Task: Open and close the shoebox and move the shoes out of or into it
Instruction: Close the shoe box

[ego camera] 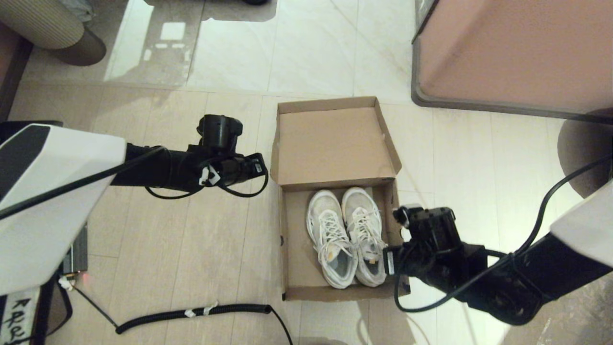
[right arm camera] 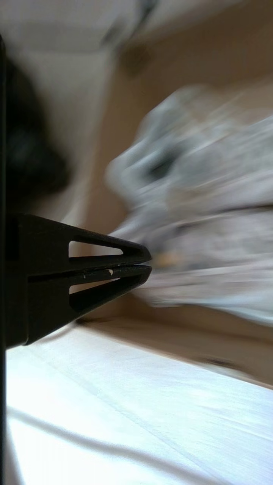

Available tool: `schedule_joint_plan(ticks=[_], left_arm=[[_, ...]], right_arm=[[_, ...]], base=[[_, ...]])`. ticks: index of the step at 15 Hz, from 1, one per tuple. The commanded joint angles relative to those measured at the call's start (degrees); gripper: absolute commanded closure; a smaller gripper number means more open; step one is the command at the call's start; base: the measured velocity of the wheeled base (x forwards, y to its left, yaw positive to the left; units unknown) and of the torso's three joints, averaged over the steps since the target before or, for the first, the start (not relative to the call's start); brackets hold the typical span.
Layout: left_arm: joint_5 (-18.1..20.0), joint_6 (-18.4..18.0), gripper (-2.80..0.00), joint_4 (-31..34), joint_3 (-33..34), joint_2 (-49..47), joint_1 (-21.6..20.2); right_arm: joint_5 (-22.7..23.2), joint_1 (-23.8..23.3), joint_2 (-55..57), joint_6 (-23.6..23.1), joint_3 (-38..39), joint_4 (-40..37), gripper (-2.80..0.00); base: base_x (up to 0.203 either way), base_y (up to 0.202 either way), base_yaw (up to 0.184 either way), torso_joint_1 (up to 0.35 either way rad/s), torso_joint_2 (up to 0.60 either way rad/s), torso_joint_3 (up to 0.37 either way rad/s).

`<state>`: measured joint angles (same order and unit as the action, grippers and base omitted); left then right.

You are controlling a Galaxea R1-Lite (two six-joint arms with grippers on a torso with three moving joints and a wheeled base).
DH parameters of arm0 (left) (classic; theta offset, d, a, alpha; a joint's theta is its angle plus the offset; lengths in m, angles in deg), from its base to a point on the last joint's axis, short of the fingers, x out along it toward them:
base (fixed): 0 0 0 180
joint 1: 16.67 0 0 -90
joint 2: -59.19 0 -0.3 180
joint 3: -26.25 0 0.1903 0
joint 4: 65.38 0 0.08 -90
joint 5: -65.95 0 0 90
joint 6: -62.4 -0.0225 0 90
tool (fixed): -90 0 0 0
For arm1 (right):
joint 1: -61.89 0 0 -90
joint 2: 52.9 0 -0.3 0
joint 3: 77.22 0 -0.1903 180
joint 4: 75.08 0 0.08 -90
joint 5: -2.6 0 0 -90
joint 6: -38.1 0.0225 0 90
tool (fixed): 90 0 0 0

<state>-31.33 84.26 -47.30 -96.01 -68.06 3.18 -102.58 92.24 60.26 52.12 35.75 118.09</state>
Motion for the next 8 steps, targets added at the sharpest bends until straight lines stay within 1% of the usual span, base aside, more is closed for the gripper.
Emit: schedule_joint_plan(ticks=[1,2,3,5,7,8], left_arm=[[-0.1,0.4,0.0,0.2,-6.7,-5.9,-0.8],[-0.3,0.5,0.0,0.5,-8.1,-7.0,-1.2],[-0.4,0.6,0.0,0.5,-8.3,-7.1,-1.5],[-1.0,1.8,0.0,0.5,-8.9,-7.7,-2.3],[-4.5,3.4,0.0,0.4,-9.1,-7.8,-3.4],[-5.1,5.0,0.0,0.3,-9.0,-7.8,-3.8]], right_arm=[[1.7,-2.8,-6.7,2.8,-13.9,-16.8,0.0],[2.9,-5.4,-7.4,4.1,-18.6,-23.2,0.0],[3.9,-8.8,-7.8,5.0,-21.1,-27.0,0.0],[4.3,-11.8,-7.4,5.2,-21.8,-28.5,0.0],[3.4,-13.5,-8.1,4.7,-21.9,-28.6,0.0],[2.4,-13.8,-8.9,4.3,-21.9,-28.9,0.0]], base=[[0.0,0.0,0.0,0.0,0.0,0.0],[0.0,0.0,0.0,0.0,0.0,0.0],[0.0,0.0,0.0,0.0,0.0,0.0],[0.0,0.0,0.0,0.0,0.0,0.0],[0.0,0.0,0.0,0.0,0.0,0.0],[0.0,0.0,0.0,0.0,0.0,0.0]])
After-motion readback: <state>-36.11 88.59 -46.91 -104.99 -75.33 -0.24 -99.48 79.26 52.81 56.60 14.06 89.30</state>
